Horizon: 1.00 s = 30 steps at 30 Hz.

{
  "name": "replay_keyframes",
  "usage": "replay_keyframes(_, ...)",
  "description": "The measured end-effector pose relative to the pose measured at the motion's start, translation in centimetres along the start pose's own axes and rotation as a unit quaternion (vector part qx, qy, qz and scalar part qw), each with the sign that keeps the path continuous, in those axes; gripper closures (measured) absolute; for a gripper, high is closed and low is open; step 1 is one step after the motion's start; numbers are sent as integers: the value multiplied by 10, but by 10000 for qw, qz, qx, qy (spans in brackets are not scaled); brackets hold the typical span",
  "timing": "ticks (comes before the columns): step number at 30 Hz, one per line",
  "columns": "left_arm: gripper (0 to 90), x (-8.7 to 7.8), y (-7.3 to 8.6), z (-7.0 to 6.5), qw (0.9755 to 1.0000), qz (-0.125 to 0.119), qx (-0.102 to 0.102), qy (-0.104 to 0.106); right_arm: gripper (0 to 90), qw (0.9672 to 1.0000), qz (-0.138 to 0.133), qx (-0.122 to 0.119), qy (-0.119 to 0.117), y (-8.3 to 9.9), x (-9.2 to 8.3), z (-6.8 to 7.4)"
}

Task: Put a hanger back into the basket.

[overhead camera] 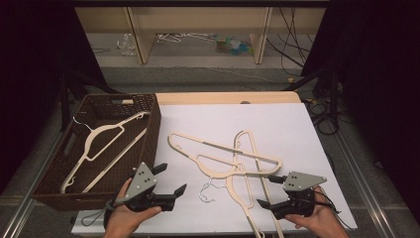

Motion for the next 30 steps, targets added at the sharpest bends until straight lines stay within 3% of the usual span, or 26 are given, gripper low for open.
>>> replay_keyframes(4,171,8,12,-10,9997,194,23,172,191,10000,-20,-21,31,0,1,-2)
replay_keyframes(6,177,9,16,-8,9996,234,163,63,191,10000,-28,-19,47,-1,2,-3)
replay_keyframes(18,168,6,25,-10,9998,140,-105,127,217,9998,142,-18,165,-6,29,-26)
replay_keyframes(20,168,7,26,-11,9997,131,-174,150,236,9996,216,-3,163,-7,36,-31)
replay_keyframes(26,169,8,27,-16,9995,168,-96,261,300,9974,709,-103,108,-2,64,-45)
replay_keyframes(30,171,8,29,-16,9994,223,-49,269,334,9964,830,-142,48,-3,72,-46)
Point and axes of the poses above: each handheld gripper's, and its own axes: x roughly forward along the jaws, y roughly out of its underside, z roughly to its left, the point moved 9 cm from there along x, roughly forward along the jaws, and after that the axes turned 6 degrees about x, right-handed, at the moved point
